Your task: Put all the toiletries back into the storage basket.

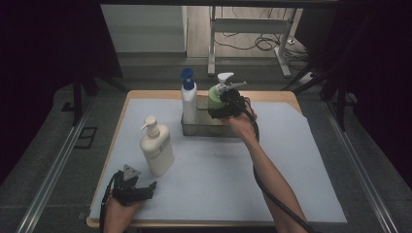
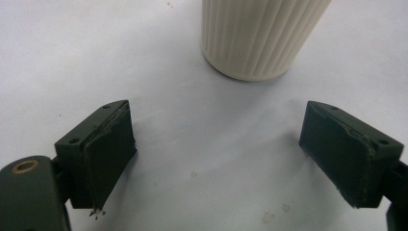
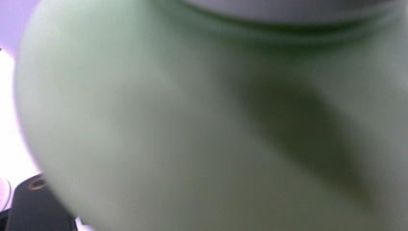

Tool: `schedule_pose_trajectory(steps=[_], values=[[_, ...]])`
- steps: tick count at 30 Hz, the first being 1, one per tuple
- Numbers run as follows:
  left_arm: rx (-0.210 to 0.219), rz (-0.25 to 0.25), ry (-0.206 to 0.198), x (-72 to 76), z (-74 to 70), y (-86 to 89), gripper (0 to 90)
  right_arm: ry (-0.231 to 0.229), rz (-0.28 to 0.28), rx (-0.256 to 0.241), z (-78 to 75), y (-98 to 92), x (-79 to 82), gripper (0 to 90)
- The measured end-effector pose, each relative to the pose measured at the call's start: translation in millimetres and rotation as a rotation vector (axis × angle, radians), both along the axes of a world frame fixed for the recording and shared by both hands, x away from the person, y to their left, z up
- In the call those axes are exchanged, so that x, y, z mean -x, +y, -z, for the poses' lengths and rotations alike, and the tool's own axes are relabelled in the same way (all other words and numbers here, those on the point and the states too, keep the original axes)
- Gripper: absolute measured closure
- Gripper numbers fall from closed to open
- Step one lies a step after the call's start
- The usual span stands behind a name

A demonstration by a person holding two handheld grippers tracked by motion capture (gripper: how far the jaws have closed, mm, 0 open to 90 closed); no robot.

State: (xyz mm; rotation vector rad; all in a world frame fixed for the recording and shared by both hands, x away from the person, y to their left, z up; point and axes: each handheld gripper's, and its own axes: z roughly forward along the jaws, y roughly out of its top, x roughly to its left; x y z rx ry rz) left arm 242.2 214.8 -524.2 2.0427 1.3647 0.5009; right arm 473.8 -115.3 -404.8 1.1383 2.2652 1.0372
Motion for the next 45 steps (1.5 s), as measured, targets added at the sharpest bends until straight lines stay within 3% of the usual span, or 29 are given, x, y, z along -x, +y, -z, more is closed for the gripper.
schedule_pose_trajectory(steps=[9,16,25,45], values=[[0.0,0.0,0.0,0.1,0.0,0.1,11.8,0.015,-0.011,0.016,13.9,8.7,-1.4,12.4],[-0.001,0.0,-0.001,0.2,0.0,-0.1,11.8,0.023,-0.015,0.02,14.0,10.4,-4.6,12.0],[-0.001,0.0,-0.001,0.1,0.0,0.1,11.9,0.018,-0.023,-0.013,17.6,8.2,-7.5,11.5],[0.0,0.0,-0.002,0.1,0.1,-0.1,11.9,0.0,-0.026,-0.015,15.5,-1.4,3.7,11.5]])
